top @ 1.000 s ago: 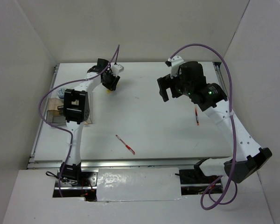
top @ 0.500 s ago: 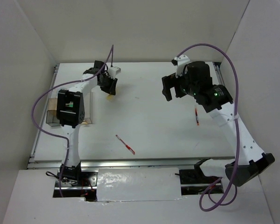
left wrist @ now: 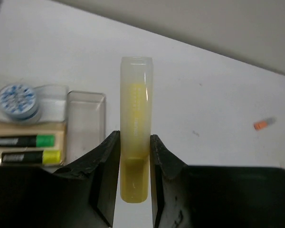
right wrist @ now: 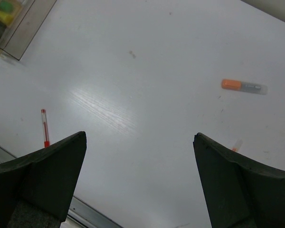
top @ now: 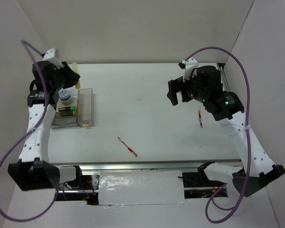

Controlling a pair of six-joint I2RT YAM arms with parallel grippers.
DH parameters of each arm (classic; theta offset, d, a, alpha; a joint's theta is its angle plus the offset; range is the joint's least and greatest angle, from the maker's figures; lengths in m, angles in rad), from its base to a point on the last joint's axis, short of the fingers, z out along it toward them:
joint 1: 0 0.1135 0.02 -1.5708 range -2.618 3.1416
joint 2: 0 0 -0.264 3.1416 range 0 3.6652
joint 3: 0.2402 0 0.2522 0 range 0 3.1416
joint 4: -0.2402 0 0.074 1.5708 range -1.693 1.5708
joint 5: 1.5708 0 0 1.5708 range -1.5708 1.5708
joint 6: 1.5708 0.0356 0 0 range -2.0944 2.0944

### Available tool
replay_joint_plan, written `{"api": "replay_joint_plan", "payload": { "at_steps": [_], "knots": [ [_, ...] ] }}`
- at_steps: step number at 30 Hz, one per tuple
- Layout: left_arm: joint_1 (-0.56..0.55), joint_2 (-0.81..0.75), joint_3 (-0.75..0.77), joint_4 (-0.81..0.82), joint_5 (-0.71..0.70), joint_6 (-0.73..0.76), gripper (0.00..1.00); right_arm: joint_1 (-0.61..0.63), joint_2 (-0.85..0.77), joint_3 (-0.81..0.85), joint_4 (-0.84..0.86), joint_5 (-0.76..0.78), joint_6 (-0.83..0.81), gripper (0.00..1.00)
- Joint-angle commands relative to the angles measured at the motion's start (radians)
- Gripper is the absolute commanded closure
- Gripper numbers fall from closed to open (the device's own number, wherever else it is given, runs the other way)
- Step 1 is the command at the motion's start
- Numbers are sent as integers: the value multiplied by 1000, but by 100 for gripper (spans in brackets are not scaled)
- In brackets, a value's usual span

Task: Sort the stationery into containers
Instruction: Place the pen in the storage box.

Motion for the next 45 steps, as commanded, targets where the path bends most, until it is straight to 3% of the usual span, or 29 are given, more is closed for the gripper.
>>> {"api": "replay_joint_plan", "payload": {
  "at_steps": [1, 5, 10, 15, 22, 31, 45],
  "knots": [
    [86, -94, -117, -71, -127, -238, 100, 11, -23, 10, -2, -3, -8, 0],
    [201, -270, -217, -210, -203, -409, 100, 17, -17, 19, -2, -5, -8, 0],
    [301, -437, -390, -177, -219, -589, 100, 19, -12, 10, -1, -11, -9, 0],
    [358, -386, -371, -301, -165, -713, 100, 17, -12, 4, 1, -12, -14, 0],
    [441, -317, -473, -170, 19, -937, 100, 17, -20, -27, 10, 0, -11, 0],
    [438, -181, -415, -184, -71, -979, 100, 16, 22, 10, 1, 31, 18, 0],
    [409, -18, -357, -227, -205, -965, 100, -34, 154, 53, -1, -45, 53, 0]
  ]
}}
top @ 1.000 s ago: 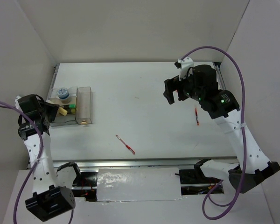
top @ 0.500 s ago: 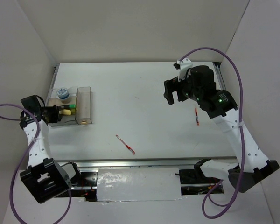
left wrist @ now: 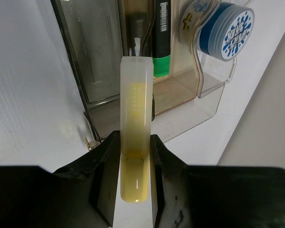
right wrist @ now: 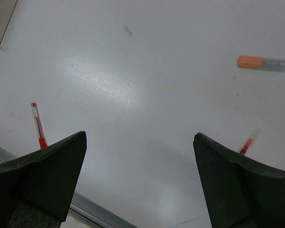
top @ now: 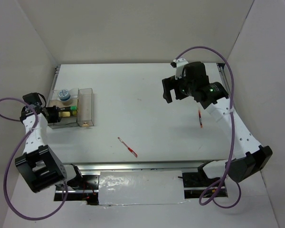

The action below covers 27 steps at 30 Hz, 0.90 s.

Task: Sort the stationery into containers
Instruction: Place the pen in the storage box.

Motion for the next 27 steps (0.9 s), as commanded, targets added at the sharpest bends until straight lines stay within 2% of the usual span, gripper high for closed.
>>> {"api": "replay_joint_plan", "payload": {
  "at_steps": [1, 4, 12, 20, 21, 24, 27],
  "knots": [
    [-22, 27, 50, 14, -49, -3, 100, -1, -8, 48, 5, -37, 22, 0],
    [-38, 50, 53, 28, -51, -18, 100, -3, -4, 38, 2, -47, 33, 0],
    [-51, 87, 95, -41, -180, -29, 100, -7, -7, 10, 5, -64, 44, 0],
    [-55, 128, 61, 9, -180, -27, 100, -10, 13, 22, -6, -77, 44, 0],
    [-54, 134, 61, 11, -181, -26, 99, -10, 13, 22, -8, -78, 44, 0],
    [-55, 145, 55, 28, -171, -17, 79, -15, 15, 19, -6, -80, 44, 0],
    [-58, 148, 53, 43, -178, -20, 71, -15, 19, 19, -9, -83, 44, 0]
  ]
}}
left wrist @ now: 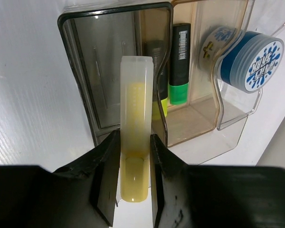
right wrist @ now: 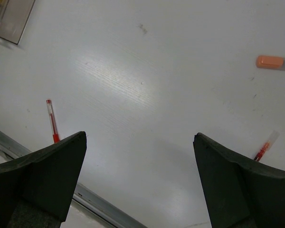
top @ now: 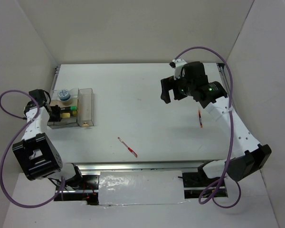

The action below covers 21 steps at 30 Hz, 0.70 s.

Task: Sort the stationery into containers
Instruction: Place the pen in the storage box.

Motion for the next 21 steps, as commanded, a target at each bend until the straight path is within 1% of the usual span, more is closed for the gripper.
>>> {"api": "replay_joint_plan", "payload": {
  "at_steps": [1, 4, 7, 8, 11, 13, 15, 16, 17, 20, 21],
  "knots": [
    [-10, 4, -2, 45, -20, -17, 70, -12, 6, 17, -9, -12, 14, 0],
    [-12, 6, 1, 48, -26, -17, 66, -12, 7, 18, -11, -12, 14, 0],
    [-12, 12, 3, 54, -23, -16, 55, -16, 7, 17, -12, -14, 14, 0],
    [-10, 13, 3, 54, -23, -16, 44, -16, 9, 18, -14, -17, 12, 0],
    [-12, 12, 4, 51, -14, -19, 25, -16, 12, 21, -15, -17, 14, 0],
    [-12, 9, 1, 54, -15, -17, 23, -20, 10, 21, -15, -17, 14, 0],
    [-10, 3, 1, 57, -17, -14, 24, -20, 12, 26, -18, -17, 14, 0],
    [-12, 0, 7, 57, -20, -10, 26, -20, 13, 26, -20, -19, 14, 0],
    [-12, -8, 11, 60, -21, -5, 31, -21, 12, 26, -20, -17, 14, 0],
    [-30, -68, 41, 112, 1, 79, 38, -29, 3, 18, -20, -17, 14, 0],
    [-39, -110, 53, 142, 21, 180, 39, -32, 0, 15, -14, -16, 14, 0]
  ]
}}
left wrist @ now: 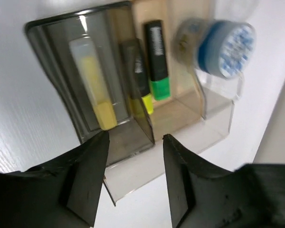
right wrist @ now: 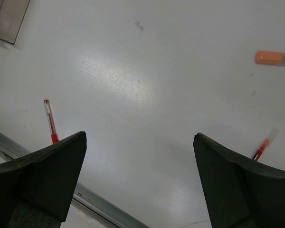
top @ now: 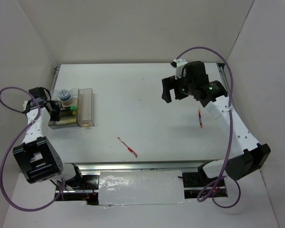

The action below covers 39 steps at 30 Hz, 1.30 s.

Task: Sort the stationery into containers
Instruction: Place the pen in the storage box, then move the pen to the center of the board.

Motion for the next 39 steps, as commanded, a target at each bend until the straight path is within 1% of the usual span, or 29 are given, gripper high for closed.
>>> {"api": "replay_joint_plan", "payload": {
  "at_steps": [1, 2, 4, 5, 6, 7, 8, 9, 10, 11, 12, 13, 14, 15, 16, 17, 18, 19, 20, 21, 22, 23, 24, 27, 30, 33, 34, 39],
  "knots": [
    [-43, -113, 73, 131, 50, 212, 39, -36, -22, 4, -3, -11, 14, 0],
    [-59, -130, 85, 199, 99, 345, 42, -50, -24, 1, -2, -17, 50, 0],
    [-88, -154, 128, 278, 217, 496, 41, -111, -21, 1, -5, -49, 67, 0],
    [-100, -153, 154, 303, 345, 644, 34, -137, -15, 1, -8, -66, 78, 0],
    [-114, -136, 221, 292, 412, 711, 31, -162, -6, 1, -14, -78, 79, 0],
    [-123, -121, 260, 289, 475, 771, 24, -207, 2, -6, -17, -90, 70, 0],
    [-138, -78, 303, 209, 561, 869, 21, -228, 10, -11, -14, -90, 57, 0],
    [-164, -56, 390, 165, 584, 905, 19, -243, 28, -29, -8, -86, 35, 0],
    [-178, -36, 421, 133, 613, 940, 17, -255, 43, -37, -2, -45, -29, 0],
    [-200, -6, 447, 73, 676, 1001, 16, -280, 65, -32, 0, -19, -57, 0],
    [-212, 2, 475, 53, 692, 1020, 14, -291, 121, -4, -2, 14, -86, 0],
    [-227, 4, 475, 39, 696, 1044, 13, -300, 157, 23, -6, 84, -118, 0],
    [-243, -4, 470, 33, 690, 1048, 13, -324, 195, 53, -20, 116, -118, 0],
    [-278, -19, 437, 47, 646, 1045, 12, -343, 283, 142, -32, 133, -117, 0],
    [-295, -36, 409, 67, 623, 1042, 12, -358, 331, 200, -49, 152, -83, 0],
    [-318, -77, 383, 94, 605, 1029, 11, -381, 388, 260, -106, 173, -53, 0],
    [-329, -99, 325, 151, 560, 1022, 10, -421, 489, 384, -138, 160, -21, 0],
    [-338, -119, 296, 175, 545, 1017, 9, -435, 534, 444, -170, 132, 63, 0],
    [-349, -148, 277, 195, 529, 1008, 9, -447, 574, 477, -184, 121, 105, 0],
    [-350, -157, 256, 206, 520, 1005, 9, -446, 612, 481, -159, 152, 147, 0],
    [-350, -160, 254, 200, 512, 1008, 9, -434, 626, 475, -131, 231, 214, 0],
    [-350, -153, 260, 191, 511, 1008, 9, -406, 658, 472, -90, 332, 243, 0],
    [-350, -148, 262, 177, 506, 1011, 9, -398, 677, 475, -71, 369, 292, 0],
    [-344, -137, 263, 144, 483, 1022, 7, -394, 752, 527, -48, 361, 465, 0],
    [-341, -145, 257, 137, 476, 1029, 7, -394, 832, 608, -46, 321, 553, 0],
    [-336, -156, 242, 139, 468, 1037, 6, -394, 887, 644, -17, 328, 610, 0],
    [-338, -160, 239, 137, 468, 1038, 6, -366, 898, 644, 3, 331, 622, 0],
    [-327, -154, 223, 131, 466, 1043, 5, -355, 988, 689, -2, 376, 672, 0]
  ]
}}
